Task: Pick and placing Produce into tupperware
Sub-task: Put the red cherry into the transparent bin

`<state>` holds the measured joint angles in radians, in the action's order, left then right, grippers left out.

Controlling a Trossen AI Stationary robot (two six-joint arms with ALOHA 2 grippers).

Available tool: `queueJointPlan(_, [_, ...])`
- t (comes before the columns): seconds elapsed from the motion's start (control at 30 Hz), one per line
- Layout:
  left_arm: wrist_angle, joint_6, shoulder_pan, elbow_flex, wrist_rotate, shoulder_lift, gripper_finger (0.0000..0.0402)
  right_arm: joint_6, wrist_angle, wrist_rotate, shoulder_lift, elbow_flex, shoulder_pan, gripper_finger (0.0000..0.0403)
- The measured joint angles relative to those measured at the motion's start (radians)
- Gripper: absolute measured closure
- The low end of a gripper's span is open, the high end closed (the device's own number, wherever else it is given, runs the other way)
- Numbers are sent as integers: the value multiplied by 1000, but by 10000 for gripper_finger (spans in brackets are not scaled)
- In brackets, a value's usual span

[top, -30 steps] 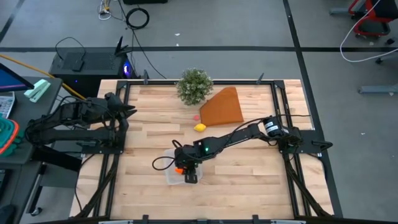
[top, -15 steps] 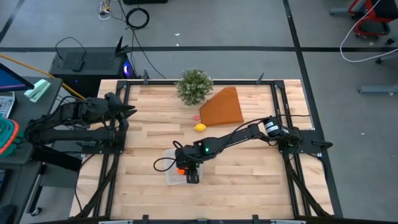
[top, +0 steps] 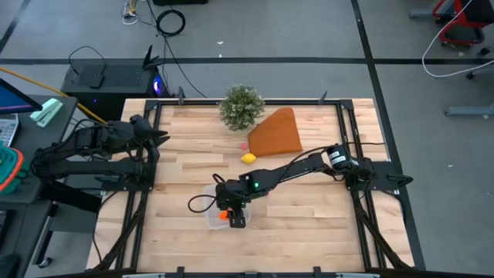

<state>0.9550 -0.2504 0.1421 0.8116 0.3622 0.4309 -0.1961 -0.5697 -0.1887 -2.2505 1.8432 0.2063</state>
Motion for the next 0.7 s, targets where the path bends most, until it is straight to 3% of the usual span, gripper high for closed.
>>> queueJointPlan(0.17, [0,0,0,0,0,0,306,45,-173,32,0,126,-14,210])
queueJointPlan(0.37, [0,0,0,0,0,0,308,46,-545,60,3,277,-39,213])
queueJointPlan(0.53, [0,0,0,0,0,0,306,36,-710,105,30,255,-49,225])
queueJointPlan(0.7, [-1,0,0,0,0,-1,307,-43,-726,135,83,200,-46,231])
